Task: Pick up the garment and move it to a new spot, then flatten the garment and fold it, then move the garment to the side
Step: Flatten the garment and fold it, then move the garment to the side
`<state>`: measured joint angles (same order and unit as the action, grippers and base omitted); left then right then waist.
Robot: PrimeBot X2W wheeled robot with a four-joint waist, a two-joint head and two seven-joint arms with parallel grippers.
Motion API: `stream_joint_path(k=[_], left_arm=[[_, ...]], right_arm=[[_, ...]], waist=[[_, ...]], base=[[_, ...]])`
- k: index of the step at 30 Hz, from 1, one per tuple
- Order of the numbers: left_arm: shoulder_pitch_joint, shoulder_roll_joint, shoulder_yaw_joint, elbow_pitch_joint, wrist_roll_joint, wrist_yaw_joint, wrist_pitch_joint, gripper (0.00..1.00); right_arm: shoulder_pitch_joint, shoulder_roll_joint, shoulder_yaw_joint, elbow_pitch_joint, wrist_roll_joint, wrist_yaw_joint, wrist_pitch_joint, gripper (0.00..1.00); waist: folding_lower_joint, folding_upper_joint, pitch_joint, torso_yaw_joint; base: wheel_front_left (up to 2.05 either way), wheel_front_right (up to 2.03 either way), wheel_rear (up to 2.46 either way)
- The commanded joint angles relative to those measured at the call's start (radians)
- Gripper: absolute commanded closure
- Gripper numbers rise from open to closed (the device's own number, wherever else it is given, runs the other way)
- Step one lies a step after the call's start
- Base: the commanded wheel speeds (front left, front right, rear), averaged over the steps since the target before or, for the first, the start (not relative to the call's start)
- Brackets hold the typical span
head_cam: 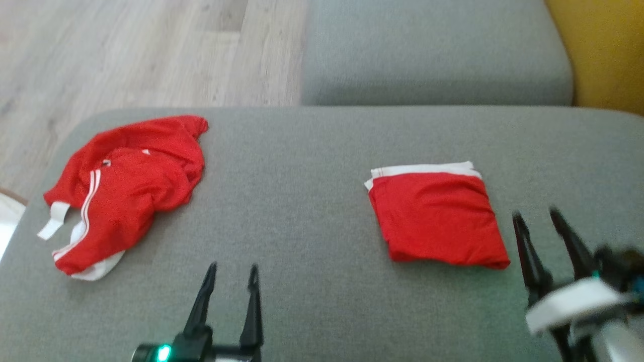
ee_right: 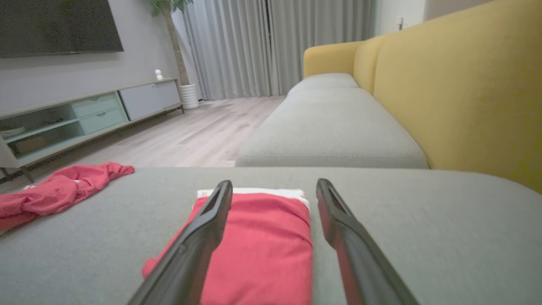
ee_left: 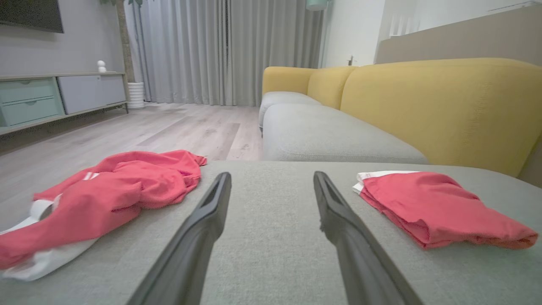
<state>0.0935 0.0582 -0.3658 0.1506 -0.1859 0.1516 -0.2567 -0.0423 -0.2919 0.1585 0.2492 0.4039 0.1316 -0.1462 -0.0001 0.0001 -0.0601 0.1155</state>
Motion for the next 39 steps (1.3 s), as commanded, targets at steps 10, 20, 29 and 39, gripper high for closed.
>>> stream_joint_path(k=[10, 20, 29, 39], left_arm=[[0.103, 0.015, 0.061, -0.071, 0.065, 0.031, -0.005, 0.0], [0.145, 0.009, 0.078, -0.077, 0.069, 0.051, -0.005, 0.0], [0.143, 0.007, 0.08, -0.069, 0.066, 0.036, -0.005, 0.0], [0.136, 0.005, 0.084, -0.059, 0.07, 0.027, -0.005, 0.0]], right_arm=[[0.169, 0.04, 0.056, 0.006, -0.088, -0.001, -0.114, 0.0], [0.221, 0.077, 0.032, -0.04, -0.136, -0.001, -0.115, 0.0], [0.235, 0.091, 0.027, -0.039, -0.139, -0.001, -0.115, 0.0], [0.232, 0.091, 0.037, -0.033, -0.143, -0.001, -0.115, 0.0]], waist=[[0.0001, -0.0001, -0.095, -0.011], [0.0001, -0.0001, -0.102, -0.018], [0.0001, -0.0001, -0.099, -0.014], [0.0001, -0.0001, -0.092, -0.018]], base=[[0.0, 0.0, 0.0], [0.0, 0.0, 0.0], [0.0, 0.0, 0.0], [0.0, 0.0, 0.0]])
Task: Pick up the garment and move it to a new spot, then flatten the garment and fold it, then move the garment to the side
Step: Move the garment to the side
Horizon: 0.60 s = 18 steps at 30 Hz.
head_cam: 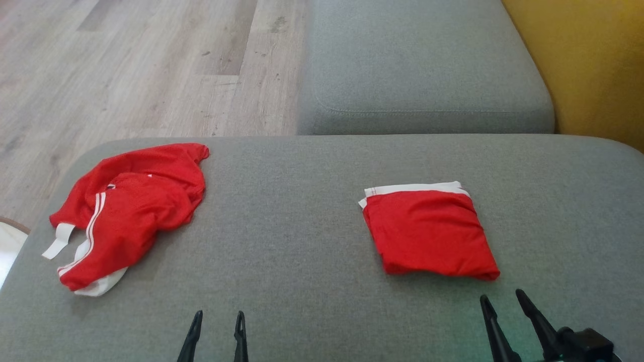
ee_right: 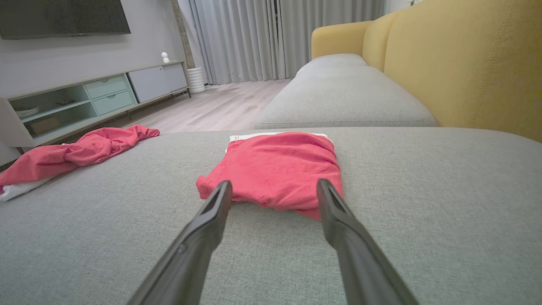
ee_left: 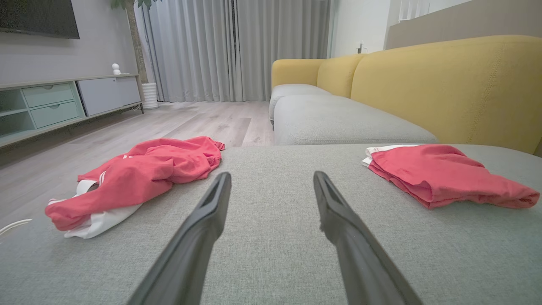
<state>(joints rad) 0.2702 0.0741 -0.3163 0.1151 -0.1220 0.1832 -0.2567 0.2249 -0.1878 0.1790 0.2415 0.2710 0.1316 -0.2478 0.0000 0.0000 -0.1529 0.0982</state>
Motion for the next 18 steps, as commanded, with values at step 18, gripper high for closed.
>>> stream_joint_path(k=[18], left_arm=[[-0.076, -0.018, 0.0, -0.031, 0.009, -0.039, -0.005, 0.0]], right_arm=[[-0.147, -0.071, 0.052, 0.018, 0.068, -0.001, 0.005, 0.0]], waist=[[0.0, 0.0, 0.128, -0.004]], base=[[0.0, 0.0, 0.0]])
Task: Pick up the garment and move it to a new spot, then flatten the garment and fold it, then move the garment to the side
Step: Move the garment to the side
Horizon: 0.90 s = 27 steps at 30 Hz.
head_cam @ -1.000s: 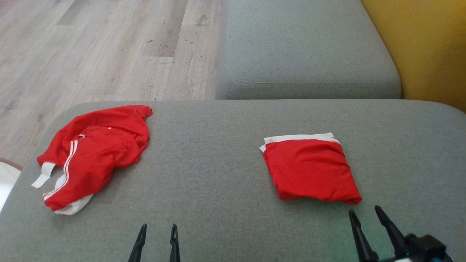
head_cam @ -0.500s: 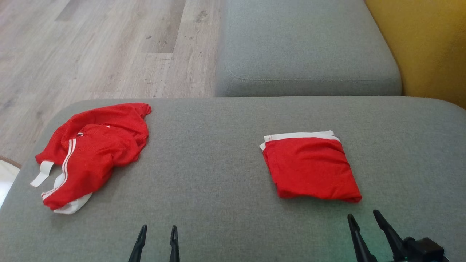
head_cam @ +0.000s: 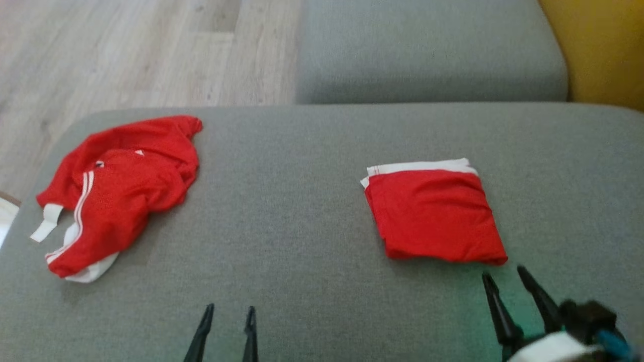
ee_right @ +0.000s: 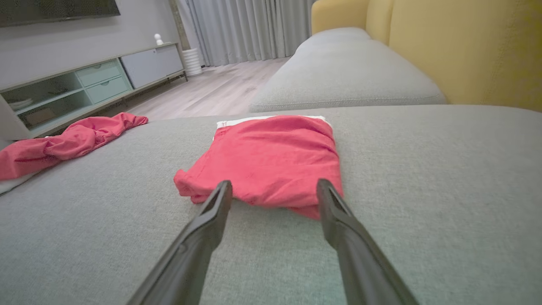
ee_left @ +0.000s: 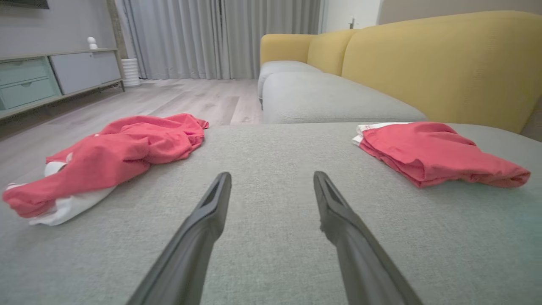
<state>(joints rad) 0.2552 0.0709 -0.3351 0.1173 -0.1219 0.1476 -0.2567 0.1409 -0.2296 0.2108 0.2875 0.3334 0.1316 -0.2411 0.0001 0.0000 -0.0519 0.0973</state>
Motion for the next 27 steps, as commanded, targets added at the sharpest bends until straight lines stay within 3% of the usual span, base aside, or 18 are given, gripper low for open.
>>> stream_joint_path(k=[1, 13, 23, 24, 27], left_arm=[[-0.067, -0.015, 0.012, -0.033, 0.01, -0.009, -0.005, 0.0], [-0.194, -0.019, -0.035, -0.033, 0.013, -0.029, -0.005, 0.0], [-0.264, -0.02, -0.074, -0.015, 0.031, -0.015, -0.005, 0.0], [-0.268, -0.02, -0.075, -0.014, 0.029, -0.012, -0.005, 0.0], [-0.281, -0.02, -0.08, -0.012, 0.023, -0.005, -0.005, 0.0]], right_arm=[[-0.085, -0.038, 0.027, -0.023, 0.018, -0.001, 0.01, 0.0], [-0.365, -0.14, -0.008, 0.078, 0.187, -0.001, 0.321, 0.0], [-0.478, -0.166, -0.044, 0.181, 0.212, -0.001, 0.411, 0.0], [-0.484, -0.164, -0.039, 0.19, 0.219, -0.001, 0.417, 0.05], [-0.494, -0.153, -0.012, 0.209, 0.25, -0.001, 0.452, 0.58]], waist=[[-0.0001, 0.0, 0.04, -0.004], [-0.0001, 0.0, 0.195, 0.021], [-0.0001, 0.0, 0.259, 0.038], [-0.0001, 0.0, 0.264, 0.04], [-0.0001, 0.0, 0.275, 0.04]], base=[[0.0, 0.0, 0.0], [0.0, 0.0, 0.0], [0.0, 0.0, 0.0], [0.0, 0.0, 0.0], [0.0, 0.0, 0.0]])
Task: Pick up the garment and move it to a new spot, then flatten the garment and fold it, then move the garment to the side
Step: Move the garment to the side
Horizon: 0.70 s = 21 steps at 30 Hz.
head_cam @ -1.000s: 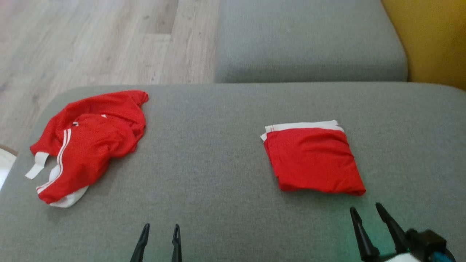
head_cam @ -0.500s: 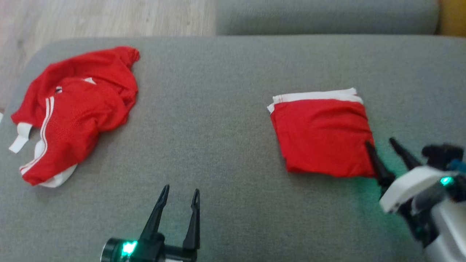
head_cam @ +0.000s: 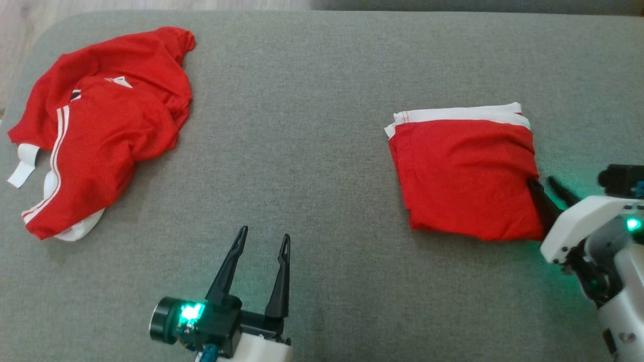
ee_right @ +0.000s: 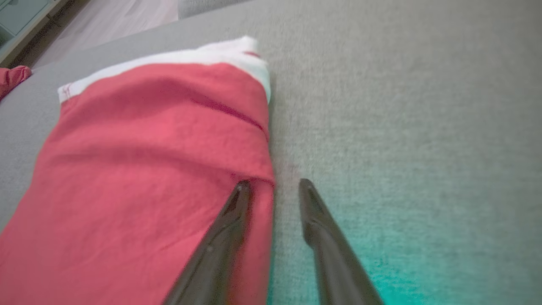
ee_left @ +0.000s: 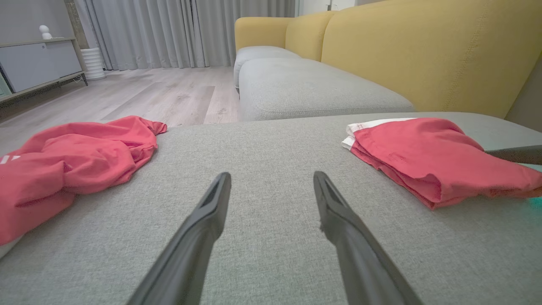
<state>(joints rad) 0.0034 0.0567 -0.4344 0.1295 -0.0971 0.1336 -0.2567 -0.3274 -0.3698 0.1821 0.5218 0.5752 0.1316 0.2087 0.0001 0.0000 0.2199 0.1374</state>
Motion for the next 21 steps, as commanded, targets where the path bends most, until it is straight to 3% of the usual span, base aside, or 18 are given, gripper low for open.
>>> stream_joint_path(k=[1, 2, 3, 11, 21], left_arm=[[-0.033, -0.006, 0.019, -0.024, -0.004, 0.011, -0.005, 0.0], [-0.036, -0.006, 0.019, -0.024, -0.007, 0.014, -0.005, 0.0], [-0.04, -0.006, 0.019, -0.024, -0.01, 0.016, -0.005, 0.0], [-0.061, -0.006, 0.033, -0.029, -0.023, 0.031, -0.005, 0.0], [-0.129, -0.005, 0.056, -0.034, 0.01, 0.005, -0.005, 0.0]], right_arm=[[-0.029, -0.012, 0.027, -0.023, 0.019, -0.001, 0.013, 0.7], [-0.033, -0.012, 0.036, -0.023, 0.028, -0.001, 0.021, 0.78], [-0.037, -0.014, 0.046, -0.025, 0.038, -0.001, 0.029, 1.0], [-0.078, -0.09, 0.027, -0.046, 0.051, -0.001, -0.004, 1.0], [-0.205, -0.243, -0.081, -0.024, -0.023, -0.001, -0.015, 1.0]], waist=[[-0.0001, 0.0, 0.006, -0.002], [-0.0001, 0.0, 0.009, -0.004], [-0.0001, 0.0, 0.012, -0.007], [-0.0001, 0.0, 0.048, -0.062], [-0.0001, 0.0, 0.165, -0.163]], base=[[0.0, 0.0, 0.0], [0.0, 0.0, 0.0], [0.0, 0.0, 0.0], [0.0, 0.0, 0.0], [0.0, 0.0, 0.0]])
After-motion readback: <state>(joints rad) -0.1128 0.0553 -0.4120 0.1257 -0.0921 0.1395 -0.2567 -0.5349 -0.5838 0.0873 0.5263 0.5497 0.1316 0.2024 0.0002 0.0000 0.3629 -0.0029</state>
